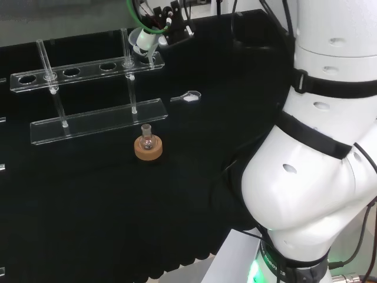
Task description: Pick up the funnel from the transparent funnel stand.
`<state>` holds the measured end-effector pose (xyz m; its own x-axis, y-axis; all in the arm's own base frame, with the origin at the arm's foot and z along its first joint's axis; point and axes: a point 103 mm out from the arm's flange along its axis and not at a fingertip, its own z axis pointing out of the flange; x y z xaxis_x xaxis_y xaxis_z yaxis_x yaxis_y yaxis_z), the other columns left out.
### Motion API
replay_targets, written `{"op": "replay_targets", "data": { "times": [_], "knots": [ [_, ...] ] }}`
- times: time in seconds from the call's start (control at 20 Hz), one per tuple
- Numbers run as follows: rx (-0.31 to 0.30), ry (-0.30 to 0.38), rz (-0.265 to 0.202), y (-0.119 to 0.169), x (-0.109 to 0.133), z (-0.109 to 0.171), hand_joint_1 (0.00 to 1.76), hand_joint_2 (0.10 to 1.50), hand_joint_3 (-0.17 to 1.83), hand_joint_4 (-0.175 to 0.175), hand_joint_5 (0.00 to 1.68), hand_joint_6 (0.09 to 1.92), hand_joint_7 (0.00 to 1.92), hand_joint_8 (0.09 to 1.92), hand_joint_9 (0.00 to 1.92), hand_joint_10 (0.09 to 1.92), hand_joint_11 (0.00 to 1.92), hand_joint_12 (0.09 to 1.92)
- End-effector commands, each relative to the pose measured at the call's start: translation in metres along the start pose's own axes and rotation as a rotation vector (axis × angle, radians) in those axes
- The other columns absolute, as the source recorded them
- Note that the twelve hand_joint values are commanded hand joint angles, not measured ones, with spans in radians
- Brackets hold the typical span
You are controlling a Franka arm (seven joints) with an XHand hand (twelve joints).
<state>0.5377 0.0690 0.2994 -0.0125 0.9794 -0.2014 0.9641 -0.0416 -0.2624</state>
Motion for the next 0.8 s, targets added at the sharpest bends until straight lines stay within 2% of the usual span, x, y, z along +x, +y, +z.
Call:
{"op": "replay_targets", "data": {
  "times": [0.05,0.55,0.6,0.65,0.8],
  "knots": [
    [-0.108,-0.027,-0.015,-0.035,-0.002,-0.06,0.79,0.8,0.56,0.039,0.94,0.78,0.98,0.71,1.18,0.41,0.82,1.2],
    [-0.105,-0.007,0.065,-0.099,-0.002,-0.062,0.78,0.8,0.57,0.039,0.93,0.79,0.99,0.7,1.2,0.4,0.82,1.19],
    [-0.105,-0.004,0.069,-0.106,-0.001,-0.061,0.78,0.8,0.57,0.039,0.93,0.79,0.99,0.7,1.2,0.4,0.82,1.19],
    [-0.103,-0.006,0.044,-0.113,-0.003,-0.059,0.78,0.8,0.57,0.039,0.93,0.79,0.99,0.7,1.2,0.4,0.82,1.19],
    [-0.096,0.002,0.062,-0.131,0.001,-0.05,0.77,0.8,0.58,0.038,0.93,0.79,0.99,0.7,1.2,0.39,0.82,1.19]
  ]
}}
